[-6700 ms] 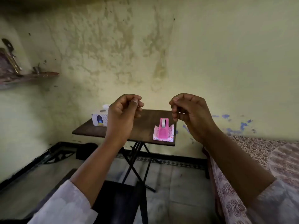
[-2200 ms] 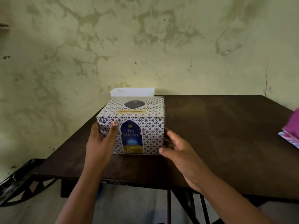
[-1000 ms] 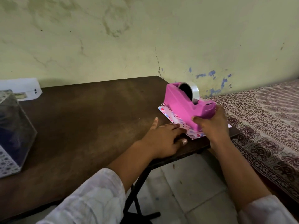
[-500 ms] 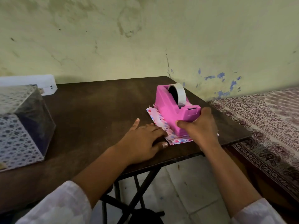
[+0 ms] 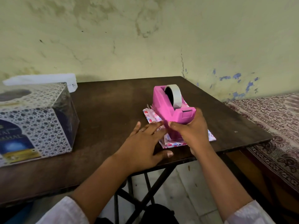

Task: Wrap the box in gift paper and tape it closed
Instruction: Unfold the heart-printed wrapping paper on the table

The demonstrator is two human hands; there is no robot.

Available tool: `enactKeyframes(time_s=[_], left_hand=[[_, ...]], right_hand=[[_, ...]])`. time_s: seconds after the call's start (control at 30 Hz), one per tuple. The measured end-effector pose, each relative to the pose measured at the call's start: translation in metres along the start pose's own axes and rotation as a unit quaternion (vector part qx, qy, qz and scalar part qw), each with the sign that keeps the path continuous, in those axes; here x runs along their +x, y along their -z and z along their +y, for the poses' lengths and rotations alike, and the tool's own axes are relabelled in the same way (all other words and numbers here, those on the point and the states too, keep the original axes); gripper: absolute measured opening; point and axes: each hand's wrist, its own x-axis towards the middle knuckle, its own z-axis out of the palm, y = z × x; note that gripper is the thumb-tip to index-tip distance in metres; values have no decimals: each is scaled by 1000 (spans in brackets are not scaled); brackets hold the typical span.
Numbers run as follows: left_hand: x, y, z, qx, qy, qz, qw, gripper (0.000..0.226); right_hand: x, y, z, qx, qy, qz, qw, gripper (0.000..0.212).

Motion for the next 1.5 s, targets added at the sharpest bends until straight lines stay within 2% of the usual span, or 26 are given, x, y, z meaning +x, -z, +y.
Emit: enactKeyframes(time_s=[0.17,0.33,0.5,0.57,0.7,0.8,0.87,0.93,0.97,1.0,1.03,1.07,1.13,1.17,1.23,1.37,1.43,1.5], left_hand=[[5,-12,2,-21,3,30,999,63],[9,-9,4,-51,-5,34,998,72],[7,-9,8,-100,19,15,995,50],[7,-11,8,-100,25,16,995,42],[7,-12,8,-103,30,12,994,42],[5,-10,7,-106,34,7,994,43],[1,-9,5,-110,36,12,993,46],[-6,-6,2,-112,36,11,993,57],[-10,-4,-2,-109,39,8,993,60],[-14,-2,-5,-103,42,1,994,61],[-18,0,-8,-97,47,-4,994,60],[-24,2,-13,-85,57,-6,995,58],[-37,5,-23,-62,76,19,995,63],[-45,7,-27,-54,89,31,994,68],[-59,11,-36,-58,117,36,991,70],[-76,19,-49,-111,141,71,981,69],[-78,22,-54,-131,161,109,972,66],[-79,26,-58,-148,179,152,961,71]], right_hand=[[10,12,3,21,-3,39,999,68],[31,50,9,17,11,85,996,72],[55,83,34,8,-5,104,995,68],[58,89,43,4,-10,105,994,68],[61,93,53,8,-18,93,995,70],[60,95,50,-10,-31,55,998,74],[53,98,43,-67,-31,69,995,82],[32,93,30,-164,9,153,974,92],[15,83,21,-178,61,189,964,88],[-3,70,12,-170,135,190,957,79],[-17,55,6,-166,204,132,956,68],[-28,38,0,-167,246,25,954,57],[-41,9,0,-194,236,-212,928,50],[-41,-2,2,-216,235,-276,906,50],[-37,-18,3,-226,245,-297,895,44],[-38,-42,-4,-231,273,-275,892,25],[-41,-49,-10,-153,289,-180,928,20],[-41,-53,-17,-39,262,-70,962,19]])
